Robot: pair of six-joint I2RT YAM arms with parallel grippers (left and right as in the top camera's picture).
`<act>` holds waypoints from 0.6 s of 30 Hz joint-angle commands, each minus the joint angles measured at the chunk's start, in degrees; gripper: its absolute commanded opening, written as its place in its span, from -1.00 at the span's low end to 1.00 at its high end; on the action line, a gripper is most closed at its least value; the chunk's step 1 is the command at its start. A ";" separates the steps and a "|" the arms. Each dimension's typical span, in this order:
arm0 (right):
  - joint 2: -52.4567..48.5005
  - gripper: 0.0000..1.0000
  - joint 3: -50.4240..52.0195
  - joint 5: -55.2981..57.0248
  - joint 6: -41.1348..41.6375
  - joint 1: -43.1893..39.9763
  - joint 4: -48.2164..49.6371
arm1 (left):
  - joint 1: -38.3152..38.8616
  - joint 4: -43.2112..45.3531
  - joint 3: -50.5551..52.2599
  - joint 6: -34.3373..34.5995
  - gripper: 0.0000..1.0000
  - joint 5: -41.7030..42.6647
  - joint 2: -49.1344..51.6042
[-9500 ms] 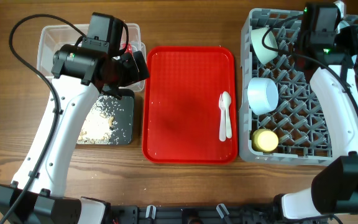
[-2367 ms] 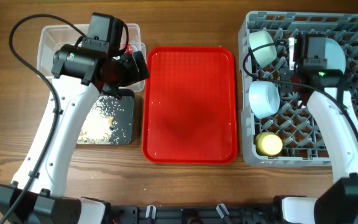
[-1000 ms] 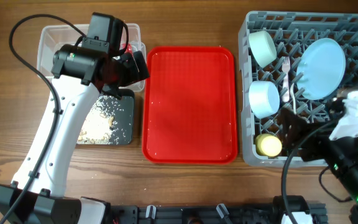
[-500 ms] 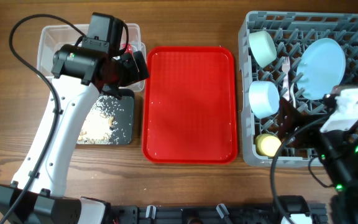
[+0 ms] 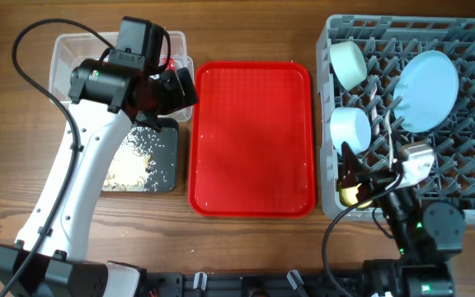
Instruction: Sort waste into correct bins and load items into the dishwasher rack
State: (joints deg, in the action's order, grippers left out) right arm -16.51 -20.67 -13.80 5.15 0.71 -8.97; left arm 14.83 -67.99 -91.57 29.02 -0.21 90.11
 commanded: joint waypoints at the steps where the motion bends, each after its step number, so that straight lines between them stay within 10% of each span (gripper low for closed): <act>1: 3.50 0.99 4.92 -1.64 1.25 0.20 3.61 | -0.22 -0.02 -0.59 -0.22 1.00 -0.96 -0.42; 18: 13.29 1.00 16.33 2.80 1.25 2.51 6.99 | -0.22 0.00 -0.59 -0.22 1.00 -0.96 -0.42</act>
State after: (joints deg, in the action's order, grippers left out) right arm -5.56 -5.80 -12.03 5.41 2.87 -2.46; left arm 14.83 -67.96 -91.57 29.02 -0.21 90.11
